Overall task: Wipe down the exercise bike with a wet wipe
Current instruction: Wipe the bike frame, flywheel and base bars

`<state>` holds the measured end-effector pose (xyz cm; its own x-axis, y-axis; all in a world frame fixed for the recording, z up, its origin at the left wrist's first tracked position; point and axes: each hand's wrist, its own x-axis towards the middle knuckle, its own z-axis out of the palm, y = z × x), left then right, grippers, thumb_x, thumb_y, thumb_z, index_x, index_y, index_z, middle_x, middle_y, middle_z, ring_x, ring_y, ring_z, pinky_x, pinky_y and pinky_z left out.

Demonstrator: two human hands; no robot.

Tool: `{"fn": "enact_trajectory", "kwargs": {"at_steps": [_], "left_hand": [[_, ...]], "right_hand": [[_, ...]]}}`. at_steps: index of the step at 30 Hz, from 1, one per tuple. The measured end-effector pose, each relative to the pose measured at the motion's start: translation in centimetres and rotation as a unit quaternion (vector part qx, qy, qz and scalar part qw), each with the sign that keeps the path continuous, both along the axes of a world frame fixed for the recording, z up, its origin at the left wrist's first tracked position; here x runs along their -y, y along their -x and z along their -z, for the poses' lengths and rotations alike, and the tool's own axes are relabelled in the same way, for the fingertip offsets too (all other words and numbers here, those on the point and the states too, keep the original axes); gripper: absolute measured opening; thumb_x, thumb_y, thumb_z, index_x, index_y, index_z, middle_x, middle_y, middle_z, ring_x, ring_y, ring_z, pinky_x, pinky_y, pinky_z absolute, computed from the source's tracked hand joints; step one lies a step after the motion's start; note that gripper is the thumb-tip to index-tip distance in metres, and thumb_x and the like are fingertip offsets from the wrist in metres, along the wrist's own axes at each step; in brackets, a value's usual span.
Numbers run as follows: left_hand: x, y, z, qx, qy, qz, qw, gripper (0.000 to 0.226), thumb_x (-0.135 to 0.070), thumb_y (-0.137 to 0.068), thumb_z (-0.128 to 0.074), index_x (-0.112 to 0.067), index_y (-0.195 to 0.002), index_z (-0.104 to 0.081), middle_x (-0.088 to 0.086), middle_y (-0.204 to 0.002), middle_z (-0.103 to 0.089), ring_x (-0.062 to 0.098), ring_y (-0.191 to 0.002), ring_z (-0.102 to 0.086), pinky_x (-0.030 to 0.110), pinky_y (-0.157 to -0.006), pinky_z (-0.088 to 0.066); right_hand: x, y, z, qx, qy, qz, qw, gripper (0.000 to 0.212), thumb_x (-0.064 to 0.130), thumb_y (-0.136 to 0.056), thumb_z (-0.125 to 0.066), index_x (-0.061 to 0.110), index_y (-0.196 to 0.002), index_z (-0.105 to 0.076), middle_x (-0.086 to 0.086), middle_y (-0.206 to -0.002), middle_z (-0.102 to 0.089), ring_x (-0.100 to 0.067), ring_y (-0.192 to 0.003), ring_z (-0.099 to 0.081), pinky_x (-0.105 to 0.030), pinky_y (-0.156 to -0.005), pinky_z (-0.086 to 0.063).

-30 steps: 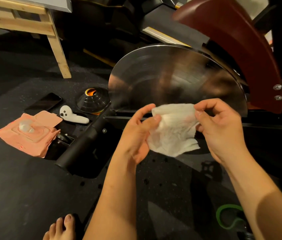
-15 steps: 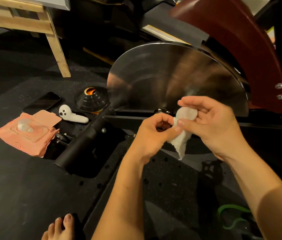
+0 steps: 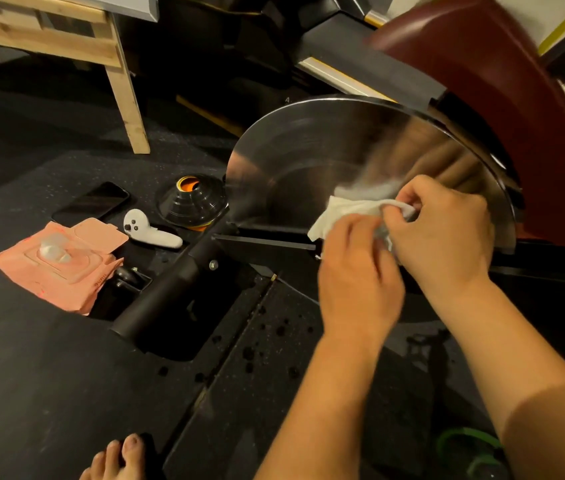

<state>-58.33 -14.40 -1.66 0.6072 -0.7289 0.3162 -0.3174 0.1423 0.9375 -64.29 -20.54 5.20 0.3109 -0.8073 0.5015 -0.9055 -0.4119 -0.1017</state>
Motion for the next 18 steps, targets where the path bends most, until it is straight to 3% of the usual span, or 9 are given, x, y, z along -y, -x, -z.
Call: {"fn": "enact_trajectory", "kwargs": {"at_steps": [2, 4, 6, 8, 11, 14, 15, 17, 18], "left_hand": [[0.9, 1.5, 0.6, -0.054, -0.076, 0.104, 0.99, 0.051, -0.024, -0.103, -0.043, -0.013, -0.151, -0.032, 0.006, -0.161, -0.023, 0.016, -0.148, -0.019, 0.027, -0.119, -0.021], [1.8, 2.7, 1.6, -0.064, -0.13, 0.147, 0.979, 0.064, -0.035, -0.105, -0.035, -0.014, -0.158, -0.005, 0.006, -0.165, 0.009, 0.014, -0.151, 0.016, 0.041, -0.124, -0.005], [3.3, 2.6, 2.5, -0.03, -0.16, 0.144, 0.976, 0.069, -0.043, -0.104, -0.031, -0.007, -0.156, -0.003, 0.012, -0.162, 0.021, 0.014, -0.142, 0.036, 0.048, -0.121, 0.011], [5.5, -0.1, 2.7, -0.072, -0.179, 0.086, 0.977, 0.063, -0.043, -0.103, -0.023, 0.0, -0.149, -0.023, 0.02, -0.161, 0.017, 0.017, -0.14, 0.04, 0.047, -0.115, 0.02], [7.9, -6.4, 2.4, -0.217, -0.221, -0.002, 0.951, 0.037, -0.016, -0.104, -0.019, -0.013, -0.129, -0.045, 0.027, -0.158, -0.014, 0.037, -0.147, 0.021, 0.058, -0.117, 0.002], [7.0, -2.7, 1.9, -0.092, -0.167, -0.006, 0.982, 0.036, -0.005, -0.099, -0.022, 0.002, -0.119, -0.05, 0.042, -0.124, -0.046, 0.068, -0.135, -0.011, 0.071, -0.111, -0.018], [6.1, -0.1, 1.8, -0.114, -0.15, 0.033, 0.982, 0.047, -0.017, -0.104, -0.015, 0.01, -0.131, -0.042, 0.046, -0.132, -0.039, 0.066, -0.138, -0.008, 0.068, -0.115, -0.01], [4.1, 1.6, 2.1, -0.116, -0.18, 0.099, 0.972, 0.079, -0.051, -0.1, 0.003, 0.009, -0.151, -0.004, 0.029, -0.158, 0.014, 0.036, -0.147, 0.023, 0.047, -0.119, 0.017], [4.3, 0.6, 2.9, -0.114, -0.187, 0.111, 0.969, 0.078, -0.051, -0.1, 0.005, 0.006, -0.153, -0.006, 0.025, -0.157, 0.023, 0.03, -0.145, 0.031, 0.044, -0.116, 0.023]], "right_hand": [[-0.1, 0.0, -0.3, -0.005, -0.018, -0.013, 1.0, 0.009, 0.028, -0.084, -0.068, 0.022, -0.089, -0.064, 0.0, -0.077, -0.067, -0.023, -0.07, -0.061, -0.033, -0.06, -0.051], [-0.5, 0.3, -0.9, -0.005, -0.024, -0.049, 0.999, 0.016, 0.028, -0.084, -0.071, 0.02, -0.096, -0.066, 0.001, -0.083, -0.068, -0.019, -0.072, -0.063, -0.032, -0.064, -0.053], [-1.3, 0.9, -1.4, -0.007, -0.007, -0.085, 0.996, 0.018, 0.027, -0.084, -0.072, 0.016, -0.097, -0.068, 0.0, -0.082, -0.066, -0.016, -0.064, -0.059, -0.029, -0.062, -0.05], [-2.6, 1.4, -1.2, -0.022, -0.024, -0.107, 0.994, 0.02, 0.028, -0.084, -0.07, 0.017, -0.1, -0.068, 0.002, -0.082, -0.065, -0.012, -0.062, -0.055, -0.027, -0.06, -0.048], [-4.2, 0.9, 1.0, -0.086, -0.1, -0.118, 0.984, 0.023, 0.027, -0.085, -0.068, 0.021, -0.107, -0.067, 0.006, -0.088, -0.064, -0.006, -0.066, -0.05, -0.023, -0.059, -0.043], [-4.0, 0.7, 1.4, -0.025, -0.104, -0.097, 0.99, 0.008, 0.021, -0.085, -0.066, 0.023, -0.093, -0.068, 0.009, -0.081, -0.06, -0.005, -0.062, -0.048, -0.016, -0.056, -0.037], [-3.5, 0.8, 1.1, 0.021, -0.082, -0.084, 0.993, 0.004, 0.017, -0.085, -0.067, 0.021, -0.087, -0.067, 0.008, -0.076, -0.057, -0.006, -0.06, -0.048, -0.013, -0.055, -0.036], [-2.8, 1.5, 0.4, 0.08, -0.05, -0.066, 0.993, 0.004, 0.012, -0.085, -0.068, 0.016, -0.088, -0.069, 0.005, -0.077, -0.06, -0.01, -0.063, -0.053, -0.005, -0.057, -0.037], [-2.7, 1.9, 0.4, 0.073, -0.05, -0.066, 0.994, 0.007, 0.011, -0.085, -0.067, 0.013, -0.092, -0.07, 0.002, -0.08, -0.062, -0.012, -0.065, -0.055, -0.004, -0.058, -0.037]]}}
